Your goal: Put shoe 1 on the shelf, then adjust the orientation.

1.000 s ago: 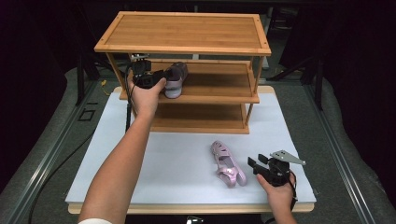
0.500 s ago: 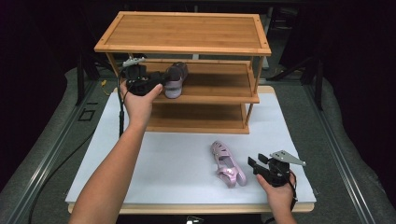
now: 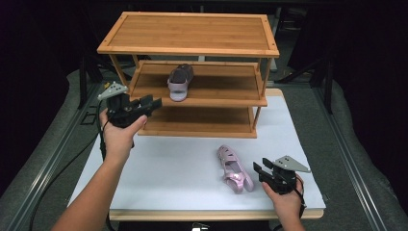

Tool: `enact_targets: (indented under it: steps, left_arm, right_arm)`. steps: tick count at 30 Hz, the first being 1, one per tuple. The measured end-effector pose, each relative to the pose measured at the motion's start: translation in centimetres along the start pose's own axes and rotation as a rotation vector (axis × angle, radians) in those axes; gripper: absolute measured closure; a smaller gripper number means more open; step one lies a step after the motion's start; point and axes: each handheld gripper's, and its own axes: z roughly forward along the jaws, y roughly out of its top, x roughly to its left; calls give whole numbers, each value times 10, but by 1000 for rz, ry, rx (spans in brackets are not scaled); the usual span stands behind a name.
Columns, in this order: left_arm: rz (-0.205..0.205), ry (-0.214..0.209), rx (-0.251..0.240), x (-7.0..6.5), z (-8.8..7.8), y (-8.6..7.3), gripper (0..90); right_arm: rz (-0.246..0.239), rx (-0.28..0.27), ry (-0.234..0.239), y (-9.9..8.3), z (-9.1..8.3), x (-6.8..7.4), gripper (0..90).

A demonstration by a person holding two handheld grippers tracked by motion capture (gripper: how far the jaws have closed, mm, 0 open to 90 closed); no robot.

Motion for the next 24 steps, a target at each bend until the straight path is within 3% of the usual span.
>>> enact_targets:
  steps: [1,5,8,9,15,17,18,23,24]
  left_arm:
    - [0,0,0,0,0,0,550]
    - [-9,-1,0,6,-15,-26,557]
    - [-3,7,10,7,-23,-43,557]
    - [-3,7,10,7,-23,-43,557]
    - [45,7,64,7,-32,-99,551]
    - [47,11,73,8,-33,-108,548]
    - [37,-1,91,11,-34,-123,544]
    - [31,1,106,18,-36,-144,536]
    - [35,31,92,21,-37,-149,536]
  right_arm:
    - [0,0,0,0,0,0,573]
    - [-27,-14,-14,3,-2,7,565]
    - [-32,-9,-8,5,-4,12,623]
    - [-34,-12,4,5,-4,13,651]
    - [-63,-6,52,6,-5,17,724]
    - [-60,2,66,7,-5,19,750]
    - [-67,6,69,7,-5,21,765]
    - [-88,30,92,7,-2,26,823]
    - [-106,41,93,7,-1,29,829]
